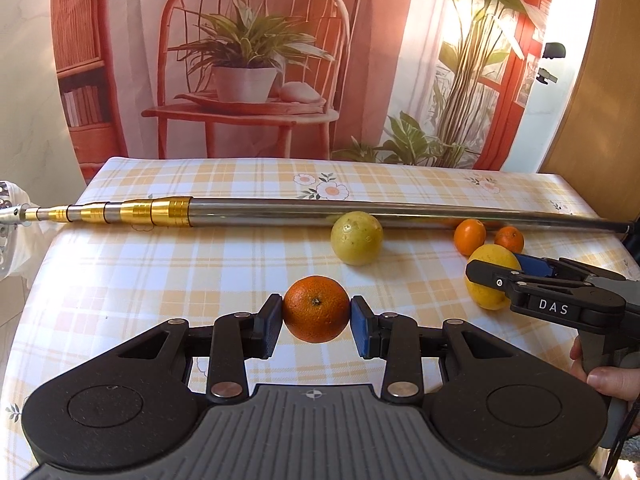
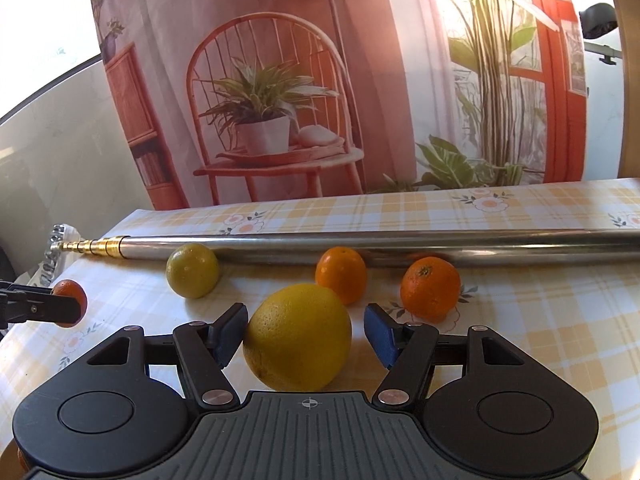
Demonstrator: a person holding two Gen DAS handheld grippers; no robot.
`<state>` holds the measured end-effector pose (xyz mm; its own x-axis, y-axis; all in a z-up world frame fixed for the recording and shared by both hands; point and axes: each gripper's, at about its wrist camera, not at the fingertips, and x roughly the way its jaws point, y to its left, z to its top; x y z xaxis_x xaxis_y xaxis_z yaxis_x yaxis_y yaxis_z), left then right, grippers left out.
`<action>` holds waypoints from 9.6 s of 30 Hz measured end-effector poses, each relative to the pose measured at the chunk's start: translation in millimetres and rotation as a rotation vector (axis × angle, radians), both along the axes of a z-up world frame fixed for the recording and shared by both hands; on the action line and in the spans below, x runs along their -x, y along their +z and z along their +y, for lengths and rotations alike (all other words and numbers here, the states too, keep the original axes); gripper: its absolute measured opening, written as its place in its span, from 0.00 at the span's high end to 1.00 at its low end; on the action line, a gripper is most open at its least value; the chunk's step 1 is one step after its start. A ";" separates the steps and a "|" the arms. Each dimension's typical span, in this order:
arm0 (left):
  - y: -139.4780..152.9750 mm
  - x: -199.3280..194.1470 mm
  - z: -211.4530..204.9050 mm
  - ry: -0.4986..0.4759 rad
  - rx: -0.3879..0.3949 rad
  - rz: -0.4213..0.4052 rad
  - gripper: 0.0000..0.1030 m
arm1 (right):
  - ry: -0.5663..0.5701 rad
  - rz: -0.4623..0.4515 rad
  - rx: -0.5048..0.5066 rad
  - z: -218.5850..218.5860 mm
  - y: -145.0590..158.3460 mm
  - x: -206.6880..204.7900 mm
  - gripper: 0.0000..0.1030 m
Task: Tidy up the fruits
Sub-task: 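Move the open right gripper to a yellow grapefruit while the left holds the mandarin, then close the right gripper on an orange mandarin beside the grapefruit, then carry both mandarins over the white plate with both grippers, then lower the mandarins onto the plate and open both grippers, then move both open grippers back toward the fruit by the metal pole, then close the left gripper on another orange mandarin while the right approaches a yellow lemon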
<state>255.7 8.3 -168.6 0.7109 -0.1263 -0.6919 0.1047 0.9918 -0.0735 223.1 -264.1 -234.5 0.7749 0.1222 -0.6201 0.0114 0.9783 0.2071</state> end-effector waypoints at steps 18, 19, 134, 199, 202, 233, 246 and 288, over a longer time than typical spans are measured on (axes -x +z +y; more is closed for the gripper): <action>-7.2 -0.9 -7.5 -0.014 0.021 0.023 0.63 | -0.041 -0.027 -0.099 -21.8 1.8 15.6 0.42; -6.9 -0.7 -7.3 -0.014 0.022 0.023 0.63 | -0.044 -0.029 -0.101 -22.6 3.0 18.0 0.42; 6.2 138.0 -20.1 -0.021 0.050 -0.013 0.63 | -0.017 0.053 -0.125 -5.3 44.0 148.9 0.67; -3.6 100.4 -31.0 -0.107 -0.077 -0.050 0.61 | 0.120 0.061 0.068 34.5 54.8 123.1 0.65; 2.1 107.4 -20.8 -0.057 -0.032 -0.058 0.61 | 0.095 0.057 0.056 29.9 56.3 126.4 0.65; 58.9 70.3 6.2 0.021 0.090 -0.081 0.62 | -0.033 -0.022 0.134 -17.5 95.8 93.5 0.52; 49.2 0.4 -58.8 -0.093 0.137 -0.069 0.61 | -0.100 -0.040 0.066 -49.4 67.2 86.0 0.45; -23.6 -117.7 -128.7 -0.148 0.227 0.156 0.64 | -0.193 -0.052 0.032 -85.8 10.2 69.7 0.39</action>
